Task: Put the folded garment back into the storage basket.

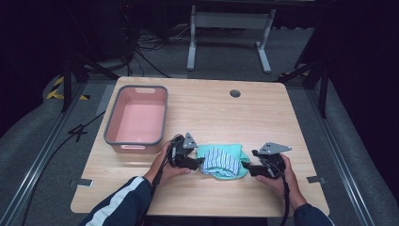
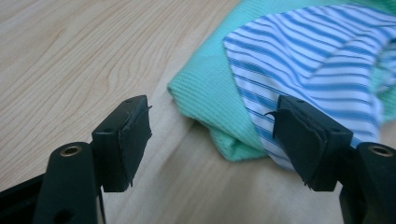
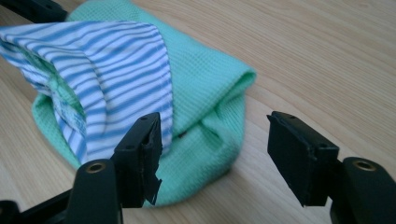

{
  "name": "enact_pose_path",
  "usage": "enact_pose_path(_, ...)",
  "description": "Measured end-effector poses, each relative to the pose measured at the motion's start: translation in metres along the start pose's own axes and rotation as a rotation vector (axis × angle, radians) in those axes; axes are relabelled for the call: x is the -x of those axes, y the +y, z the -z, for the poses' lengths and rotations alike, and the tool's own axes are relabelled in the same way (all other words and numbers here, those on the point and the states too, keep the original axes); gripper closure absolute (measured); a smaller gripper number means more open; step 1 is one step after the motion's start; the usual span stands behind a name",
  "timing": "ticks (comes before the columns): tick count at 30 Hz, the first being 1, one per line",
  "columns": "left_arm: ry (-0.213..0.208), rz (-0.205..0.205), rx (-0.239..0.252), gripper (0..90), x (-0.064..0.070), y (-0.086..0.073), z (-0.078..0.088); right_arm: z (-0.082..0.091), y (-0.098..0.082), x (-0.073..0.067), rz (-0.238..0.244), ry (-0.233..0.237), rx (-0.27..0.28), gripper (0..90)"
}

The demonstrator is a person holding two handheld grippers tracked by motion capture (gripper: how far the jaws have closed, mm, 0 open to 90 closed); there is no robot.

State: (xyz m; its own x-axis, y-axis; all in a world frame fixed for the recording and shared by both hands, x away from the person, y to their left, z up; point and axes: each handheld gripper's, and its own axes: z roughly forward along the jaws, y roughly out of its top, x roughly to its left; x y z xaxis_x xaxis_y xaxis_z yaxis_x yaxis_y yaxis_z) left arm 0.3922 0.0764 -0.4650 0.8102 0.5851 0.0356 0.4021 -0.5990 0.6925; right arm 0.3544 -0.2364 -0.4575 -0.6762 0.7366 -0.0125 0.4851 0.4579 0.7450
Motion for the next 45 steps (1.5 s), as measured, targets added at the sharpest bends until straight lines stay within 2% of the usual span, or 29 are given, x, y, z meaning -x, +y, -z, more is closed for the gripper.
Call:
enact_pose_path(2,0.02,0.009,-0.007,27.0,-0.003,-0.001,-0.005,-0.004,0.004,-0.003,0.007,-0.008,-0.011,37.1)
enact_pose_path(4,-0.006,0.04,-0.013,24.6,-0.006,-0.002,-0.01,-0.011,0.007,-0.006,0.014,-0.016,-0.023,37.9)
enact_pose_path(8,-0.007,0.035,-0.014,22.0,-0.007,-0.003,-0.015,-0.026,0.011,-0.006,0.004,-0.029,-0.057,36.7)
enact_pose_path(10,-0.017,0.047,-0.007,21.2,-0.008,-0.005,-0.015,-0.031,0.01,-0.007,0.001,-0.031,-0.079,36.1)
enact_pose_path(11,-0.031,0.071,0.001,20.8,-0.01,-0.007,-0.016,-0.033,0.01,-0.008,0.001,-0.029,-0.083,36.0)
enact_pose_path(13,-0.034,0.077,0.005,19.3,-0.011,-0.008,-0.017,-0.034,0.009,-0.008,-0.003,-0.031,-0.08,35.7)
enact_pose_path(15,-0.028,0.074,0.003,18.7,-0.01,-0.008,-0.017,-0.034,0.007,-0.006,-0.026,-0.02,-0.077,35.0)
enact_pose_path(17,-0.027,0.075,0.003,18.8,-0.01,-0.008,-0.017,-0.034,0.005,-0.002,-0.058,0.01,-0.071,36.0)
enact_pose_path(20,-0.028,0.076,-0.002,19.0,-0.01,-0.007,-0.017,-0.034,0.005,-0.002,-0.046,0.024,-0.071,40.5)
enact_pose_path(23,-0.061,0.052,-0.006,28.4,-0.008,-0.006,-0.015,-0.033,0.006,-0.005,-0.043,0.04,-0.073,49.5)
enact_pose_path(25,-0.062,0.056,-0.005,34.5,-0.007,-0.005,-0.014,-0.032,0.007,-0.006,-0.04,0.044,-0.077,52.5)
enact_pose_path(26,-0.074,0.047,-0.01,34.5,-0.006,-0.005,-0.013,-0.032,0.007,-0.007,-0.038,0.05,-0.076,56.0)
enact_pose_path(29,-0.116,0.027,-0.004,52.2,-0.005,-0.005,-0.012,-0.032,0.006,-0.008,-0.034,0.075,-0.067,67.1)
enact_pose_path(31,-0.125,0.017,-0.006,58.7,-0.005,-0.005,-0.011,-0.032,0.006,-0.009,-0.035,0.079,-0.066,69.2)
enact_pose_path(32,-0.137,0.016,-0.011,64.1,-0.004,-0.004,-0.011,-0.032,0.005,-0.009,-0.044,0.091,-0.06,73.3)
enact_pose_path(34,-0.164,0.009,-0.011,70.5,-0.003,-0.003,-0.012,-0.032,0.005,-0.009,-0.055,0.095,-0.056,75.5)
enact_pose_path(35,-0.172,-0.004,-0.009,72.2,-0.003,-0.002,-0.013,-0.032,0.004,-0.008,-0.059,0.099,-0.053,75.9)
enact_pose_path(40,-0.213,0.02,0.002,79.4,-0.005,-0.004,-0.014,-0.032,0.005,-0.01,-0.057,0.101,-0.052,80.1)
enact_pose_path(42,-0.199,0.005,-0.004,81.2,-0.003,-0.002,-0.012,-0.03,0.007,-0.012,-0.027,0.087,-0.06,82.9)
enact_pose_path(43,-0.199,0.005,-0.004,82.0,-0.003,-0.002,-0.012,-0.03,0.007,-0.012,-0.027,0.087,-0.06,82.9)
enact_pose_path(44,-0.178,-0.024,-0.023,82.0,0.0,-0.001,-0.009,-0.03,0.007,-0.013,-0.019,0.084,-0.062,83.8)
enact_pose_path(45,-0.175,-0.04,-0.022,82.5,0.001,0.0,-0.008,-0.029,0.009,-0.014,-0.006,0.083,-0.061,84.2)
